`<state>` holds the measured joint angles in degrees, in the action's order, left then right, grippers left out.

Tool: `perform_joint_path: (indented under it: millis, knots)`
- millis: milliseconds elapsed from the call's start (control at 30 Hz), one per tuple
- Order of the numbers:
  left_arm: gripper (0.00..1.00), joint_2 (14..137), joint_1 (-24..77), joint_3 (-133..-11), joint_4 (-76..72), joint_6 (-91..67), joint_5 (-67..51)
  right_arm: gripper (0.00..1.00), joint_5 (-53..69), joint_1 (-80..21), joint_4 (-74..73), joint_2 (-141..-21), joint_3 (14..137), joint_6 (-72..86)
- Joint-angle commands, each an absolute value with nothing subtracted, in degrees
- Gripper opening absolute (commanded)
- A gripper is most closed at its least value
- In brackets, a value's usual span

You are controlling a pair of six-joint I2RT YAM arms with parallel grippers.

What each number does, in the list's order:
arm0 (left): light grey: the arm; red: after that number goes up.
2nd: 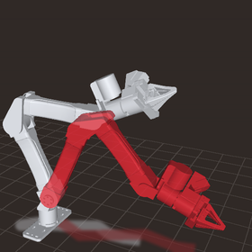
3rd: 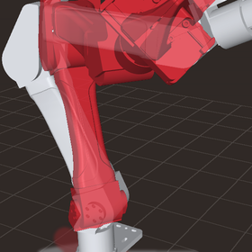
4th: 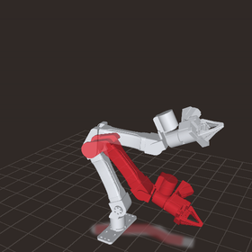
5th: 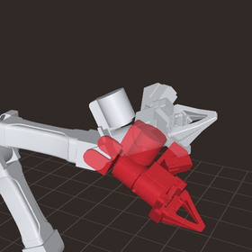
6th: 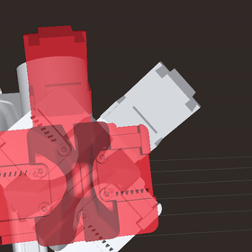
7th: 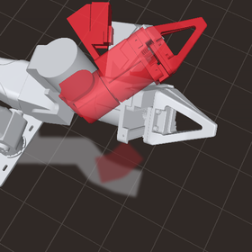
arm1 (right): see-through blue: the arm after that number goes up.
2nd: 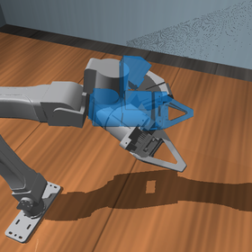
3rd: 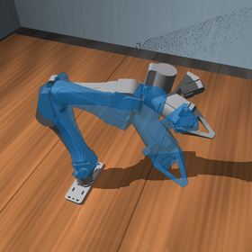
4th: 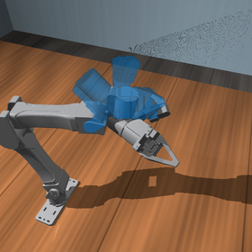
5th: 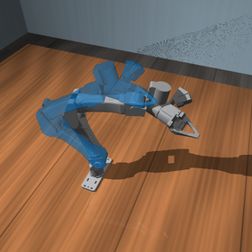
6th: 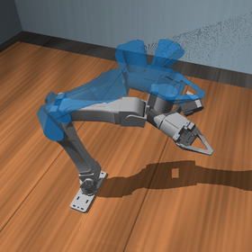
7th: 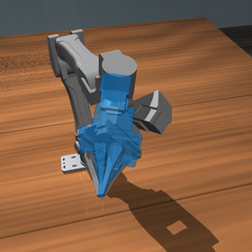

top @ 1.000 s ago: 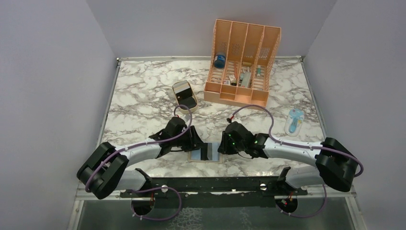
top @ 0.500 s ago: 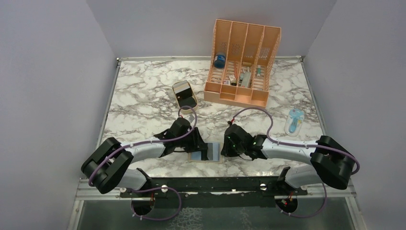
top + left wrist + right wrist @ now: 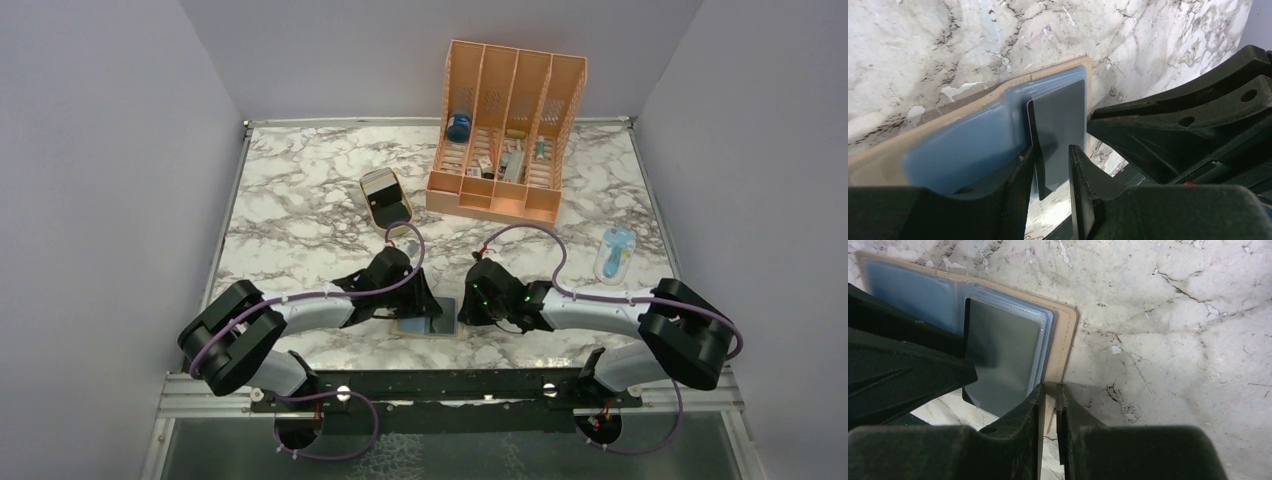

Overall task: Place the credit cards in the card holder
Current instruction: Insert the credit card into the card holder.

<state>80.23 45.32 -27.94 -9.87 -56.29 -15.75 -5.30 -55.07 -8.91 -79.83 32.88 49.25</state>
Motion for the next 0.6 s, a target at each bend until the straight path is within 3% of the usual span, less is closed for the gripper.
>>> perform_joint_path:
  millis: [0, 200, 400, 500, 567]
  knots:
    - [0.34, 80.54, 47.47, -30.03, -12.1, -57.5, -13.38, 0.15, -6.73, -55.34, -9.43, -81.31, 32.8, 48.72]
    - [0.4, 80.92, 47.99, -30.05, -11.47, -57.93, -13.23, 0.15, -10.77, -55.31, -12.99, -78.73, 33.9, 47.72]
    - [0.45, 78.99, 47.99, -31.47, -5.37, -56.25, -10.26, 0.27, -14.41, -55.35, -16.74, -73.9, 34.24, 46.4]
    - [0.6, 77.79, 47.91, -35.47, 1.33, -51.5, -6.08, 0.29, -15.36, -55.31, -14.84, -70.48, 32.39, 44.02]
    - [0.63, 77.61, 47.57, -39.04, 6.08, -47.5, -3.31, 0.32, -15.6, -55.33, -14.24, -68.09, 31.48, 43.06]
